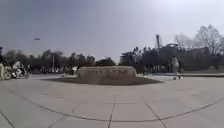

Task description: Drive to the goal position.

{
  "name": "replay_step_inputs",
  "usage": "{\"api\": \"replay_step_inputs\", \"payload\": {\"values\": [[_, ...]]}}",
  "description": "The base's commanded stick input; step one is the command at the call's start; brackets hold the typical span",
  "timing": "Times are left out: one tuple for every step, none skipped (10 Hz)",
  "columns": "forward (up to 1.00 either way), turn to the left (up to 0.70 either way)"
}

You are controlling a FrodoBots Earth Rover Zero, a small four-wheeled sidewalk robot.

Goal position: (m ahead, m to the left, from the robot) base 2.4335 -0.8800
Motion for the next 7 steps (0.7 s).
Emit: {"api": "replay_step_inputs", "payload": {"values": [[0.85,0.09],[0.85,0.1],[0.85,0.09],[0.85,0.08],[0.85,0.07],[0.85,0.06],[0.85,0.05]]}}
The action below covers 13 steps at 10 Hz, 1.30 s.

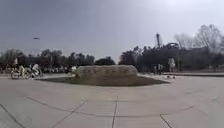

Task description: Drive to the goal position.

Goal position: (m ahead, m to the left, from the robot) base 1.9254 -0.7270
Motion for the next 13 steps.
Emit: {"api": "replay_step_inputs", "payload": {"values": [[0.85,0.04],[0.85,0.03],[0.85,0.02],[0.85,0.01],[0.85,0.0],[0.85,0.0],[0.85,0.0],[0.85,0.0],[0.85,0.0],[0.85,0.0],[0.85,0.0],[0.85,0.0],[0.85,0.0]]}}
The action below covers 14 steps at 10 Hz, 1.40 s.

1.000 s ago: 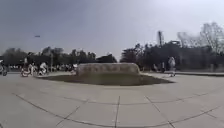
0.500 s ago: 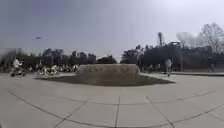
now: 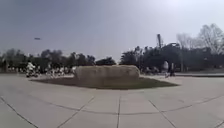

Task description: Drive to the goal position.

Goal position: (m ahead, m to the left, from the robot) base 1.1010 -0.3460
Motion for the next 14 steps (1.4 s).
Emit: {"api": "replay_step_inputs", "payload": {"values": [[0.85,0.0],[0.85,0.0],[0.85,0.0],[0.85,0.0],[0.85,0.0],[0.85,0.0],[0.85,0.02],[0.85,0.24],[0.85,0.29],[0.85,0.3],[0.85,0.28],[0.57,0.09],[0.0,0.0],[0.0,0.0]]}}
